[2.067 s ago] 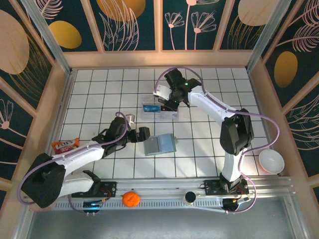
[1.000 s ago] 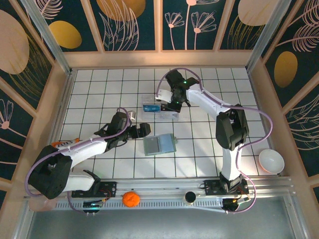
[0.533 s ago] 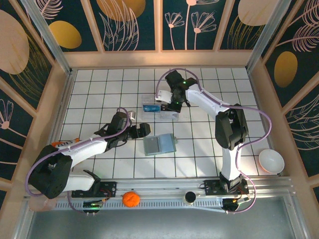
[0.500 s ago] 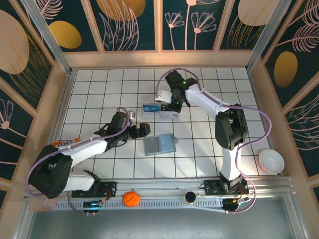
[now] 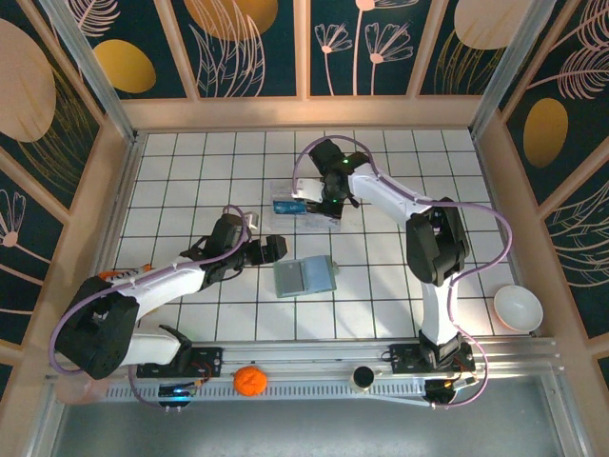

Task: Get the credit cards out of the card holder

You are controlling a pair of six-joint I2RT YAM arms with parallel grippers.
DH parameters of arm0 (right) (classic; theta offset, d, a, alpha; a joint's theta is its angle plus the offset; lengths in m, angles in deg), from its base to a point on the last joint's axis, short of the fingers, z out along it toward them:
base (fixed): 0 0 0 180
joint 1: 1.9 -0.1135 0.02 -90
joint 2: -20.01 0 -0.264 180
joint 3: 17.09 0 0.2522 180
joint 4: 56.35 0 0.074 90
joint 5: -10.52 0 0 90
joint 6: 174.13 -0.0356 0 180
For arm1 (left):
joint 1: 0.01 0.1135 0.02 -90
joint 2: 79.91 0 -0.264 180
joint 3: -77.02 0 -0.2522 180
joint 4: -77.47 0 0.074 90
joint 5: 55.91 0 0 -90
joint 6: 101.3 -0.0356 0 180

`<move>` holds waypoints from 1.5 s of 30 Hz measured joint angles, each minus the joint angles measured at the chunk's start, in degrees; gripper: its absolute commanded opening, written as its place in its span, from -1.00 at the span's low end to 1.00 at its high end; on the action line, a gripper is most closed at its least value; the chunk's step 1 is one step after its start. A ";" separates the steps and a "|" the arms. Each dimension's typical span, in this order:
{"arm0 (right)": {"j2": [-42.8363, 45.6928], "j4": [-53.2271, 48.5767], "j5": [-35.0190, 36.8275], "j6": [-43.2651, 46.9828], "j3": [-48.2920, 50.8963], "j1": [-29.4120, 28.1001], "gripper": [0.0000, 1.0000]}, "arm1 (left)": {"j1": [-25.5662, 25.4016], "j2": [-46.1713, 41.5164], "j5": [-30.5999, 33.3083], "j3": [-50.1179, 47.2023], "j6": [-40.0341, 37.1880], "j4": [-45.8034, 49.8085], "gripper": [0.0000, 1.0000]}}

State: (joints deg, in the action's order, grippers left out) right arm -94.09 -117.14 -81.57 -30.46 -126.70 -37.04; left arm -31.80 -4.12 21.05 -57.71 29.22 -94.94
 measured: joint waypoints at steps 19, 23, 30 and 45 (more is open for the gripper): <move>0.02 1.20 3.98 0.02 0.00 -0.35 -0.97 | 0.00 -0.87 -0.02 -1.09 0.02 -0.04 0.93; 0.00 1.60 4.61 0.04 0.00 -0.35 -0.90 | 0.00 -0.85 -0.04 -1.09 0.02 -0.07 0.93; 0.00 3.76 6.36 0.42 0.20 -0.35 -0.69 | 0.00 -0.85 -0.07 -1.09 0.07 -0.07 0.92; -0.24 11.61 9.79 0.35 1.53 0.15 -0.52 | 0.00 -0.85 -0.07 -1.09 0.07 -0.07 0.92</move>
State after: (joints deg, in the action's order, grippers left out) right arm -94.33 -105.53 -71.78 -30.11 -125.17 -36.89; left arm -31.80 -4.97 20.98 -58.80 29.28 -95.01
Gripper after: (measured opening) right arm 0.237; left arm 0.959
